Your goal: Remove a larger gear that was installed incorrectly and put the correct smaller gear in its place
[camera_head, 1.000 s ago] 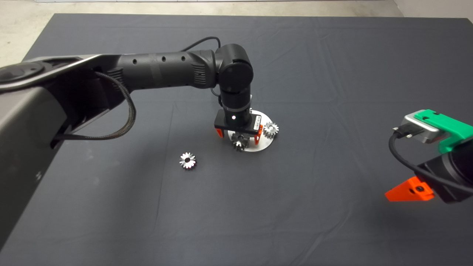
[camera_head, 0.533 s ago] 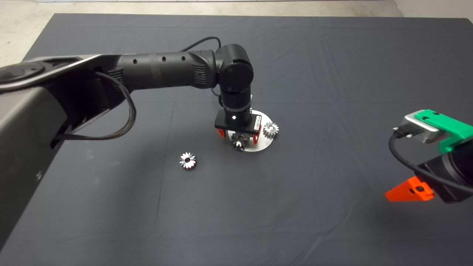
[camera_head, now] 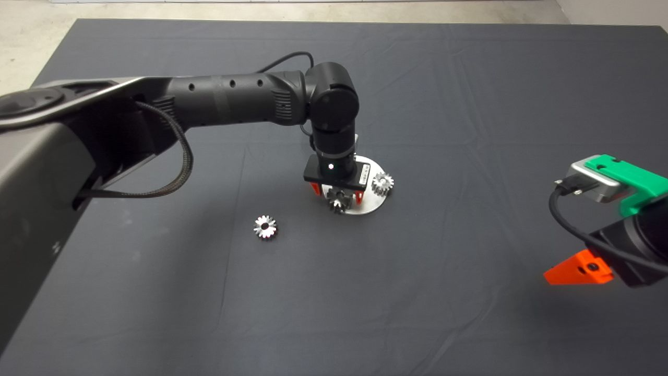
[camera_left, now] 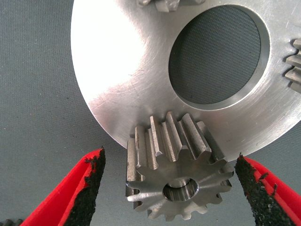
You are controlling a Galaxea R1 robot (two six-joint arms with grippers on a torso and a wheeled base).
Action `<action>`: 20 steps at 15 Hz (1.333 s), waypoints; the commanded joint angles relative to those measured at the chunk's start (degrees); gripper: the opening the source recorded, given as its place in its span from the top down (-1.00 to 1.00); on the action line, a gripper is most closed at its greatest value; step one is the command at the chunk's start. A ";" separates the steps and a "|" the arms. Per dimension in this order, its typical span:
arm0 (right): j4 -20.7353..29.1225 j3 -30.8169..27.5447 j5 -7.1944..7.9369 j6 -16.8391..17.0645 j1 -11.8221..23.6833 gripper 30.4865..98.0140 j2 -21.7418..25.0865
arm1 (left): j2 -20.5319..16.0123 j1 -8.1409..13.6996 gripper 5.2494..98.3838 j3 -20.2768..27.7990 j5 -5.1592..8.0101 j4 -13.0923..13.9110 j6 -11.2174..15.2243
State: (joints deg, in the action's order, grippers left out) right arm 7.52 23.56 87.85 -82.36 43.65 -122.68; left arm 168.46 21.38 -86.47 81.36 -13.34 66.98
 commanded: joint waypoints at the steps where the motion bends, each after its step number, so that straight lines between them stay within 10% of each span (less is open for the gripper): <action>1: 1.97 -0.20 6.29 -0.17 0.82 -0.99 0.02 | 0.34 0.33 -0.40 0.79 0.11 -0.02 -0.27; 20: 1.97 -0.29 6.29 -0.17 0.75 -0.99 0.11 | 0.43 -0.37 -0.18 1.14 -0.68 -0.02 -1.94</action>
State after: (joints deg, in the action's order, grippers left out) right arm 7.52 23.56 87.87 -82.36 43.65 -122.69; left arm 168.60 20.47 -85.66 81.14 -13.36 65.27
